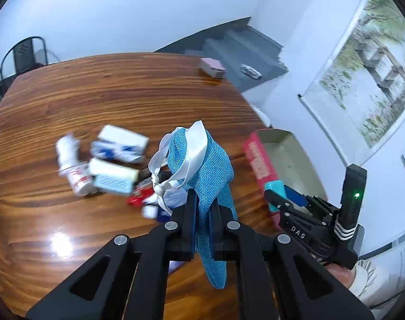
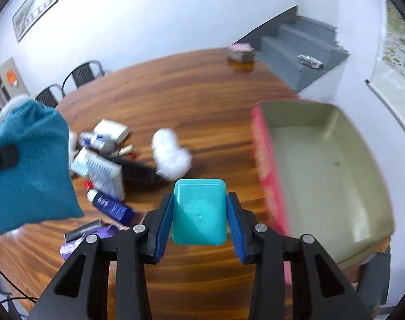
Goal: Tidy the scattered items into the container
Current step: 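Lower the blue mesh bag into the tin with the left gripper while the right drops the teal soap box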
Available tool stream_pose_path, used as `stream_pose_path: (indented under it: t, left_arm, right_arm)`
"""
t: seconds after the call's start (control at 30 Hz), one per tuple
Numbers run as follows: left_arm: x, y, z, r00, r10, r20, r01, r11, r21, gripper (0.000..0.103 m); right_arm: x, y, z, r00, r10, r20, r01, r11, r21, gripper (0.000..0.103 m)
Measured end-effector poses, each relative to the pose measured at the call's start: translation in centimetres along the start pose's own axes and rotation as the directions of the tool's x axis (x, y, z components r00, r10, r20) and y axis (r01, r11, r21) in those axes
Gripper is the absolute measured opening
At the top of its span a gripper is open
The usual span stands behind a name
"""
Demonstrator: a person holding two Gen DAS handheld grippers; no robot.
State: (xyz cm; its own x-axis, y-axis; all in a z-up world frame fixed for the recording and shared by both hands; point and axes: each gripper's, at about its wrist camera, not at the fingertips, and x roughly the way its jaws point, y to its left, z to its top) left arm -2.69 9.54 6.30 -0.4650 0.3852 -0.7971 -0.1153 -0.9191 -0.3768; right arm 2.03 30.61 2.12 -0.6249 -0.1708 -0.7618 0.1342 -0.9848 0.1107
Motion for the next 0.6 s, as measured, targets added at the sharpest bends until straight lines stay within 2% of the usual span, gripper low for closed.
stream_pose_path:
  t: [0.13,0.2,0.37,0.6]
  left_arm:
    - [1.4,-3.2,1.1,0.998,-0.065,-0.006,0.065,0.997,0.027,0.007]
    - [1.4,-5.8,1.4,0.993,-0.119,0.023,0.117,0.992,0.054,0.007]
    - [3.2,-11.7,1.9,0.986,-0.165,0.028,0.159,0.975,0.155,0.007]
    - [7.2,-18.1,2.7,0.987,-0.159,-0.008,0.156,0.954,0.254,0.007]
  right_arm:
    - [-2.4,-4.6,0.7,0.998,-0.04,0.044,0.037,0.998,0.053,0.043]
    - [-3.0,-6.7,1.0,0.997,-0.065,0.051,0.061,0.995,0.075,0.043]
    - [-3.2,-11.7,0.8,0.992,-0.12,0.033,0.115,0.985,0.127,0.043]
    - [-1.8,-16.1,0.4,0.994,-0.112,-0.015,0.113,0.981,0.155,0.043]
